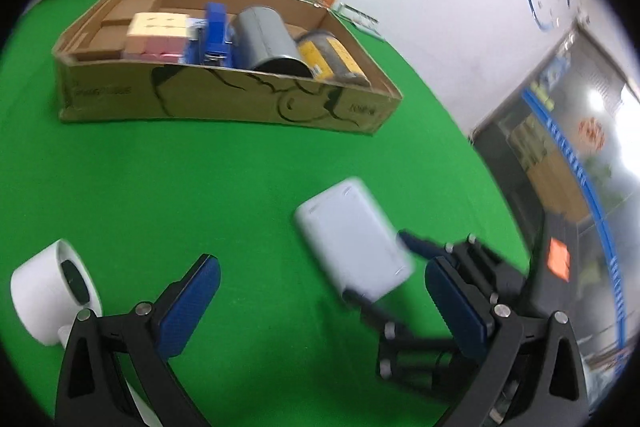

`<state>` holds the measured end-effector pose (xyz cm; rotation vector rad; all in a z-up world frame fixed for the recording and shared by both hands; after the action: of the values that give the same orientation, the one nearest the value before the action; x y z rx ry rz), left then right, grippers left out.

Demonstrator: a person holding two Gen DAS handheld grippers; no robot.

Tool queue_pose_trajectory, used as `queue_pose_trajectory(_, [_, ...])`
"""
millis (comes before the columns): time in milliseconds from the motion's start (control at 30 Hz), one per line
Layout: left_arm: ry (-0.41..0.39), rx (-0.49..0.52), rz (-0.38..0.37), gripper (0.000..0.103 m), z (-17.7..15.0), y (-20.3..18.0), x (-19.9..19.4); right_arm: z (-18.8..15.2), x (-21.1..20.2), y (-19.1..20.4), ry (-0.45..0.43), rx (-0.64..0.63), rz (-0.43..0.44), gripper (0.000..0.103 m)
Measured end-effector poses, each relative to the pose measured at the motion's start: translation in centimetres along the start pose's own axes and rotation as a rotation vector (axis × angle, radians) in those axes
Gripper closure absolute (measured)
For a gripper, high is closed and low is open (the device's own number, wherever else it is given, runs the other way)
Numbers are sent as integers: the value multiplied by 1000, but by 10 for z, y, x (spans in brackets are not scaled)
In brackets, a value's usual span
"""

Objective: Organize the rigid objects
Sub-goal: 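Grasp the white phone stand with both grippers and lift it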

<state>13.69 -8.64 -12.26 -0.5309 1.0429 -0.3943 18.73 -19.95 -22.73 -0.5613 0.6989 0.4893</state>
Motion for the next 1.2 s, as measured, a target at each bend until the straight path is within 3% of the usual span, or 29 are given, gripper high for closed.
queue_pose_trajectory(67, [-20, -60, 17, 2, 6, 15, -7, 15, -16, 11, -84, -10, 23, 26])
queue_pose_trajectory(133, [-28, -93, 17, 2, 10, 26, -13, 20, -25, 16, -130, 24, 83, 26])
queue_pose_trajectory(267, [-12, -136, 17, 2, 8, 39, -14, 1, -13, 14, -49, 185, 199, 28])
queue_pose_trajectory(367, [23, -132, 2, 2, 2, 35, -6, -4, -5, 15, 12, 175, 150, 37])
queue_pose_trajectory(567, [106, -151, -56, 3, -9, 27, 18, -2, -2, 22, 12, 139, 129, 40])
queue_pose_trajectory(700, [193, -206, -136, 15, -15, 24, 39, -22, 1, 5, -11, 360, 255, 40])
queue_pose_trajectory(800, [258, -235, -185, 45, -20, 17, 57, -38, 5, -6, -37, 564, 409, 40])
queue_pose_trajectory(833, [281, -235, -201, 50, -22, 13, 63, -41, 6, -10, -45, 617, 453, 40])
queue_pose_trajectory(900, [306, -230, -236, 71, -25, 3, 70, -46, 7, -14, -53, 659, 501, 39])
queue_pose_trajectory(1000, [312, -202, -220, 78, -25, -12, 76, -49, 4, -16, -42, 653, 510, 37])
queue_pose_trajectory(1067, [332, -211, -262, 82, -24, -27, 78, -53, -6, -20, -41, 624, 476, 35])
queue_pose_trajectory(1167, [341, -173, -316, 82, -22, -54, 76, -52, -26, -34, -73, 560, 405, 17])
queue_pose_trajectory(1200, [351, -158, -333, 82, -22, -62, 78, -53, -33, -39, -80, 539, 374, 16])
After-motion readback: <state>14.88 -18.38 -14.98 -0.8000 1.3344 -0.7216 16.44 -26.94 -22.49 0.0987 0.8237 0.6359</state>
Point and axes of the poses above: each gripper's, at about its wrist camera, not at the fingertips, and x roughly the way its jaws point, y to its left, z to its top, the point moved 8 cm from there along x, roughly the way its jaws point, and after that the axes turned 14 degrees about -x, right-handed, at the moved point
